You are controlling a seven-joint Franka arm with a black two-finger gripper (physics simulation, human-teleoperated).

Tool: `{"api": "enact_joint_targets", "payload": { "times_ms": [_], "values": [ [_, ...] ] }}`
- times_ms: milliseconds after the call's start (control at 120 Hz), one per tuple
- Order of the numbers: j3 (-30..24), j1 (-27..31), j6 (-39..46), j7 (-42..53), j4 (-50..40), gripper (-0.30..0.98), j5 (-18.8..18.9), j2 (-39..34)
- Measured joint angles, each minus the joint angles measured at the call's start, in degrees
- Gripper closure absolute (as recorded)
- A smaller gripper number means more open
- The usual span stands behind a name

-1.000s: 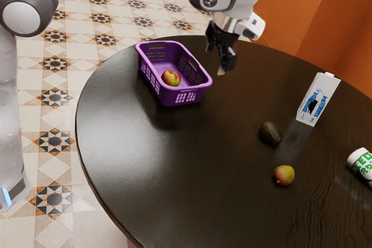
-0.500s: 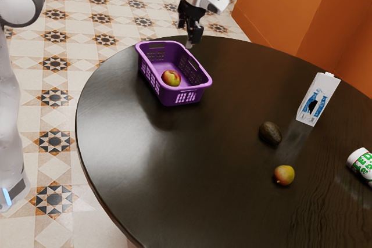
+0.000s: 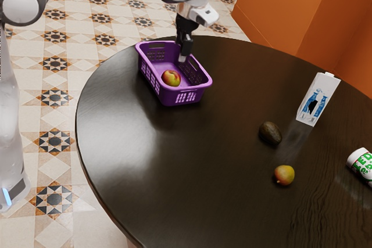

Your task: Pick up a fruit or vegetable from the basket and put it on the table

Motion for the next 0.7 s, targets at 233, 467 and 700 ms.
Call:
{"api": "enact_joint_targets", "payload": {
  "times_ms": [233, 467, 700],
  "values": [
    [0.1, 0.6, 2.8, 1.1, -0.5, 0.0, -3.2, 3.0],
    [0.1, 1.5, 5.5, 1.9, -3.4, 0.0, -5.8, 4.5],
    [1.2, 1.5, 6.6, 3.0, -4.6, 0.0, -5.9, 4.7]
  ]
}}
